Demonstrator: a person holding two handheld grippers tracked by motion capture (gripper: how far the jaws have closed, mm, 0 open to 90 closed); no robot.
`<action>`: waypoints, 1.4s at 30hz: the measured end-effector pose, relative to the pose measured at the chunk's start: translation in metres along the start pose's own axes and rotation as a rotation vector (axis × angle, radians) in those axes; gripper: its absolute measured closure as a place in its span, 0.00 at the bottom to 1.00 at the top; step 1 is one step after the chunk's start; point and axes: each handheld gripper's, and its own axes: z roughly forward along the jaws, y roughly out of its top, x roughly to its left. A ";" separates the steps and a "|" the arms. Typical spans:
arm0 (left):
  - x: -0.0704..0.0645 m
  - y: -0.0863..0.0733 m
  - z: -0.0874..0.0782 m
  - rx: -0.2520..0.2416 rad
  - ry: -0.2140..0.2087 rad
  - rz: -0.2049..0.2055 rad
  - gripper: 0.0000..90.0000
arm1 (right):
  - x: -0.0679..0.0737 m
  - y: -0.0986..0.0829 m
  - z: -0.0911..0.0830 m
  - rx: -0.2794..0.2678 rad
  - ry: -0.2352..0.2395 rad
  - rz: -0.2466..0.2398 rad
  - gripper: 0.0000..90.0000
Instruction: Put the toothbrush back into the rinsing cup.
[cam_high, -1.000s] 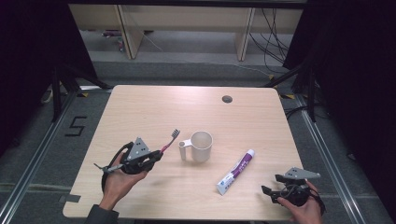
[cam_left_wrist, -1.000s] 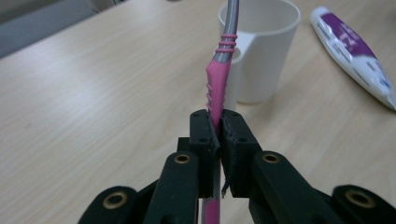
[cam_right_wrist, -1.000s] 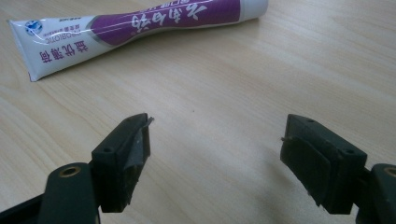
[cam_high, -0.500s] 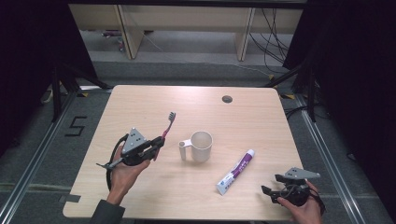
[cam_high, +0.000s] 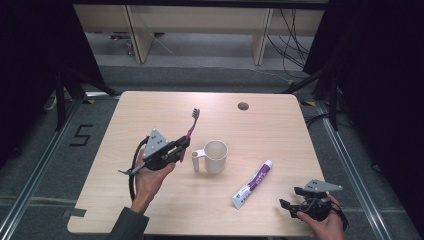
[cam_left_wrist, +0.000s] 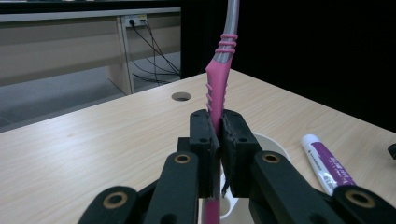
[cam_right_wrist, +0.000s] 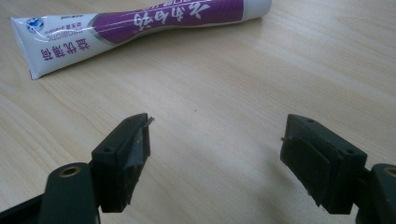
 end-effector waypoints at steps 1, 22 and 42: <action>-0.001 0.001 0.002 -0.005 0.001 0.005 0.92 | 0.000 0.000 0.000 0.003 0.002 0.003 0.27; -0.005 0.000 0.035 -0.068 -0.005 0.000 0.92 | -0.001 0.000 0.000 0.001 -0.004 -0.004 0.27; -0.007 -0.029 0.036 -0.026 -0.016 0.025 0.92 | -0.001 0.000 0.001 0.007 0.002 -0.005 0.27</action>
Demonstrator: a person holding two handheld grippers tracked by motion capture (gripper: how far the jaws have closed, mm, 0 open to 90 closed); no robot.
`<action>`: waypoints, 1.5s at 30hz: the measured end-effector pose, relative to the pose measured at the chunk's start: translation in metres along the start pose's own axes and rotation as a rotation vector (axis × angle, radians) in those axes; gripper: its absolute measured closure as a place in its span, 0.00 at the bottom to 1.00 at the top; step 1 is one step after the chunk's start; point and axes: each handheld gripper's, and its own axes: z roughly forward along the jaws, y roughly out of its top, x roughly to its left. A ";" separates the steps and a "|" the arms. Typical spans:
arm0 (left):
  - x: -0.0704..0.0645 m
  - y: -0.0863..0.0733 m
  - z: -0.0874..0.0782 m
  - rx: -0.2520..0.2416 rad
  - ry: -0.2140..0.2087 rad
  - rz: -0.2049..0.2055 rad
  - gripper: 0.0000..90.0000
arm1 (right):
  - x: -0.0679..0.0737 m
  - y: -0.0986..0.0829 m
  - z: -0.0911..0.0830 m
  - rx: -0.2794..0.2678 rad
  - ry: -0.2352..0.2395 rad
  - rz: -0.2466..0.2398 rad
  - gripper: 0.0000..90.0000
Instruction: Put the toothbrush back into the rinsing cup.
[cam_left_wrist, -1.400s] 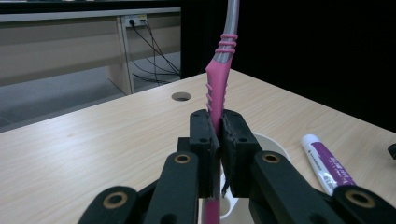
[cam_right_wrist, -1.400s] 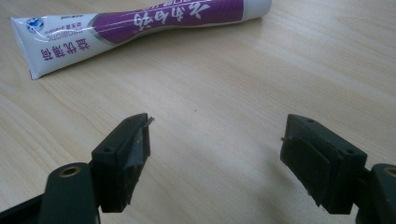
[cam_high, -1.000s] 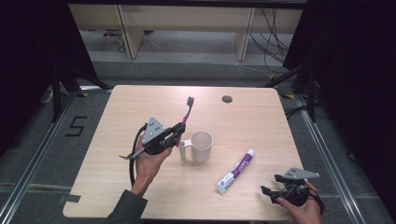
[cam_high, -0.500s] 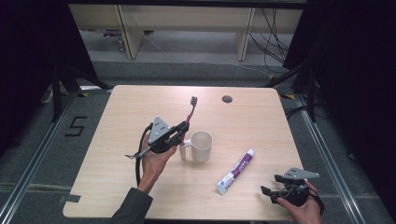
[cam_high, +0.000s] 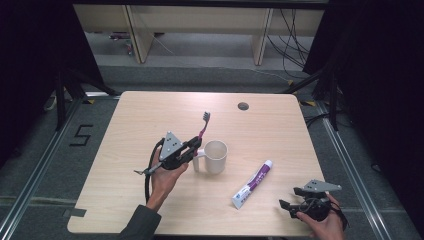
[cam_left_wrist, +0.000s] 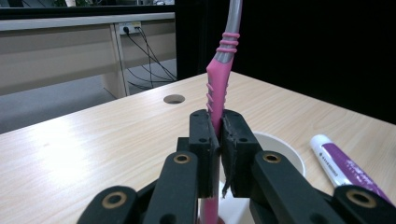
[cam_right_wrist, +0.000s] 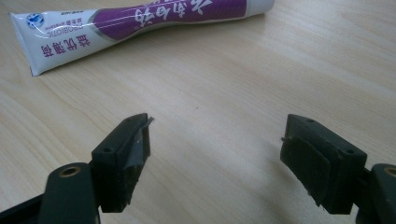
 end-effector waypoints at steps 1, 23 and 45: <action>0.000 -0.001 -0.001 0.004 0.002 0.009 0.92 | 0.000 0.000 0.000 -0.005 -0.006 0.000 0.27; -0.001 -0.012 -0.012 0.085 -0.023 0.025 0.67 | 0.000 0.000 0.000 -0.004 0.002 0.003 0.27; 0.005 -0.009 -0.053 0.189 -0.033 -0.022 0.33 | 0.000 0.001 0.000 -0.003 -0.001 0.002 0.27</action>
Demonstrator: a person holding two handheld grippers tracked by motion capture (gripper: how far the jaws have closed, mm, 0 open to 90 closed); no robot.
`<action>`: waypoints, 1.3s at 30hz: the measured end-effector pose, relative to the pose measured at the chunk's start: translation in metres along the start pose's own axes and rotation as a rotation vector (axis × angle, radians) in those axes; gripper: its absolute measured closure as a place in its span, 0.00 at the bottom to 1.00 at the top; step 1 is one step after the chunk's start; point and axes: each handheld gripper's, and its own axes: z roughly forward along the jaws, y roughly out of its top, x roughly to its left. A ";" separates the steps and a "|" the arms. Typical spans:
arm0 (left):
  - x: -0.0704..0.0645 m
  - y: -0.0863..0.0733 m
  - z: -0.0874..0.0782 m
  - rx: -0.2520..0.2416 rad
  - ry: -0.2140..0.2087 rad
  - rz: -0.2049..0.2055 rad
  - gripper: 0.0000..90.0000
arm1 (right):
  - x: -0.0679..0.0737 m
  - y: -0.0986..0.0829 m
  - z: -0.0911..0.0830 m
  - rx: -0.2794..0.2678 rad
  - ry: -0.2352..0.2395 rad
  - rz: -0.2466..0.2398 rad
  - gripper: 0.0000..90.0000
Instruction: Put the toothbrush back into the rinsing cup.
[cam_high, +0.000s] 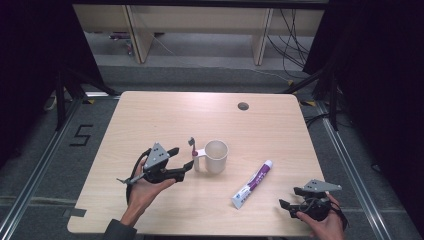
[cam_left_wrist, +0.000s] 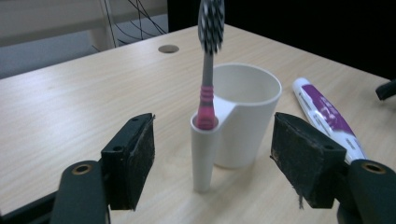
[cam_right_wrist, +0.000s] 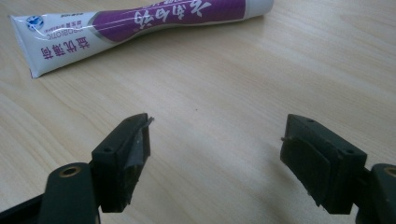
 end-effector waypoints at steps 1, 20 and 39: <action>0.000 -0.002 -0.002 0.000 -0.002 -0.001 0.33 | 0.000 0.000 0.000 0.001 0.002 0.002 0.27; -0.008 -0.037 -0.030 0.090 0.017 -0.030 0.28 | -0.002 0.001 0.002 -0.007 0.013 -0.007 0.27; -0.021 -0.066 -0.043 0.125 -0.005 -0.044 0.22 | -0.003 0.000 0.002 -0.003 0.018 0.013 0.27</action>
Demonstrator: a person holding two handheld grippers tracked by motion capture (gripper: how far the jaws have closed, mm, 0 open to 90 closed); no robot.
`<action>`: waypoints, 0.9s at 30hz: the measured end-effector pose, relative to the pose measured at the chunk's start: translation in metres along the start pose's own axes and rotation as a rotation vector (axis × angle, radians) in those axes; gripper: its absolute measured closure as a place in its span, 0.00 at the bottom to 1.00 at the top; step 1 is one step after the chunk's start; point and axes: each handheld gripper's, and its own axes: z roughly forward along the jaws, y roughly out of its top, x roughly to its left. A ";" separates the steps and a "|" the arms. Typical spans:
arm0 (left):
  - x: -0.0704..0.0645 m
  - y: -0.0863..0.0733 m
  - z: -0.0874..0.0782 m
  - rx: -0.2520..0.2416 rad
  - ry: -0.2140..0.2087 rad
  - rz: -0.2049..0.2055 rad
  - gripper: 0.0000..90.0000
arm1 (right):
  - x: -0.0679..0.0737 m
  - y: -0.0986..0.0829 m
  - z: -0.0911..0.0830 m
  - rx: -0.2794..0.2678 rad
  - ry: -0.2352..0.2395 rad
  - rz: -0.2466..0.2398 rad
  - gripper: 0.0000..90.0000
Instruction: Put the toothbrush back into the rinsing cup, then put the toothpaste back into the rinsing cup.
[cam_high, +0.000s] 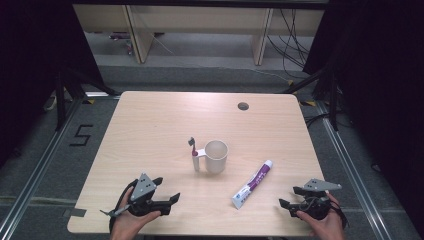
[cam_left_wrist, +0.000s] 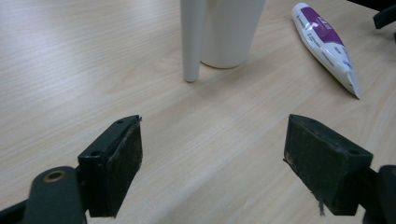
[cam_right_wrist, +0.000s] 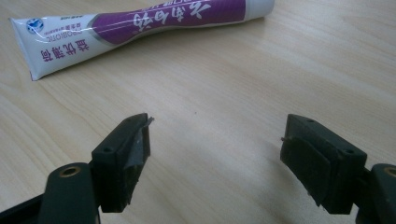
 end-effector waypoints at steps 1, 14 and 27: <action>-0.001 -0.002 0.000 0.002 -0.002 0.011 0.23 | 0.000 0.000 0.000 -0.001 0.002 0.000 0.27; -0.009 -0.020 -0.007 0.050 0.015 0.042 0.22 | 0.002 0.001 0.000 -0.005 0.002 0.002 0.27; -0.005 -0.021 -0.004 0.063 0.022 0.058 0.20 | 0.004 0.006 -0.002 -0.027 0.015 -0.045 0.37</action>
